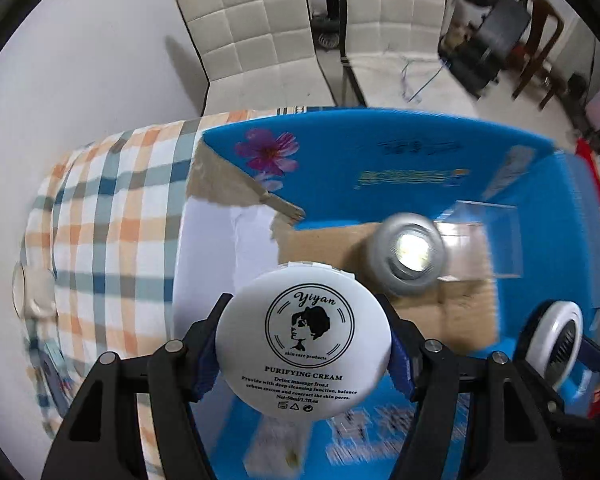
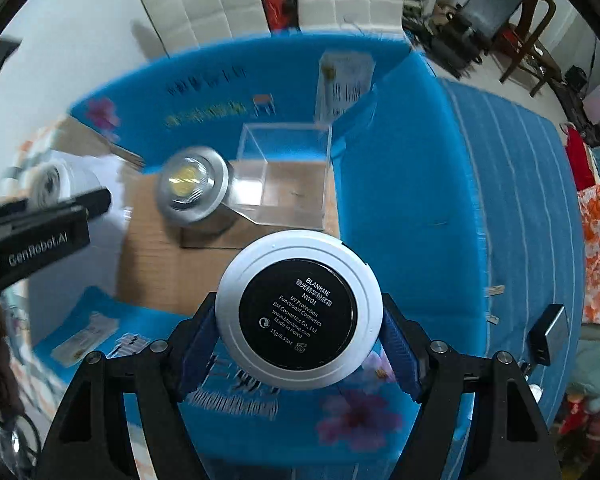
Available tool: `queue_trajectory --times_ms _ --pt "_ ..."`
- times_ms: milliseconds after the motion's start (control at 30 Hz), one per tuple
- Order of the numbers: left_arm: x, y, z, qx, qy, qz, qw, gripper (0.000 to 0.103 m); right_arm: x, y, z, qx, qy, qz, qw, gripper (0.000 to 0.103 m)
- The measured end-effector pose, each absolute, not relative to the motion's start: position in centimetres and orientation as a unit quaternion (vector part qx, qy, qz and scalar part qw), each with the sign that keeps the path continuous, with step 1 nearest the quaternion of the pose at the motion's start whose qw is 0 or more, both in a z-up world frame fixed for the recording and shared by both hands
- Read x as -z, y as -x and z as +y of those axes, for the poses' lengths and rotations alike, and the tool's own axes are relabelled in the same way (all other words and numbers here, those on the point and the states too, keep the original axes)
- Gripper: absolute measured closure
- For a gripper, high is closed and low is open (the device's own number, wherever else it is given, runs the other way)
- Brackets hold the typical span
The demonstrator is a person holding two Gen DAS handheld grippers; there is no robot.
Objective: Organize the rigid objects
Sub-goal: 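Carry both jars into the blue box and release them beside the tin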
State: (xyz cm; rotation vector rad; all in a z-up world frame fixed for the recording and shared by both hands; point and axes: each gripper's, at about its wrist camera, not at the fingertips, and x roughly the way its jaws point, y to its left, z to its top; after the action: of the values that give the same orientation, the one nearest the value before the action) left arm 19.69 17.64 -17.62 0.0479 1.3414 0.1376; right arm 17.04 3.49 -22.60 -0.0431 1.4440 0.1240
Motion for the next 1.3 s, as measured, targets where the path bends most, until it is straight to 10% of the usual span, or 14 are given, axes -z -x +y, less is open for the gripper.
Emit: queue_trajectory --times_ms 900,1100,1300 --pt "22.7 -24.7 18.5 -0.015 0.025 0.691 0.722 0.035 30.1 -22.1 3.0 -0.05 -0.018 0.74 0.671 0.024" --pt "21.9 -24.8 18.5 -0.014 0.026 0.686 0.727 0.028 29.2 -21.6 3.5 -0.057 0.001 0.73 0.681 0.011" --pt "19.9 -23.9 18.7 -0.013 0.041 0.669 0.742 0.0 26.4 -21.7 3.3 -0.059 0.009 0.71 0.702 0.008"
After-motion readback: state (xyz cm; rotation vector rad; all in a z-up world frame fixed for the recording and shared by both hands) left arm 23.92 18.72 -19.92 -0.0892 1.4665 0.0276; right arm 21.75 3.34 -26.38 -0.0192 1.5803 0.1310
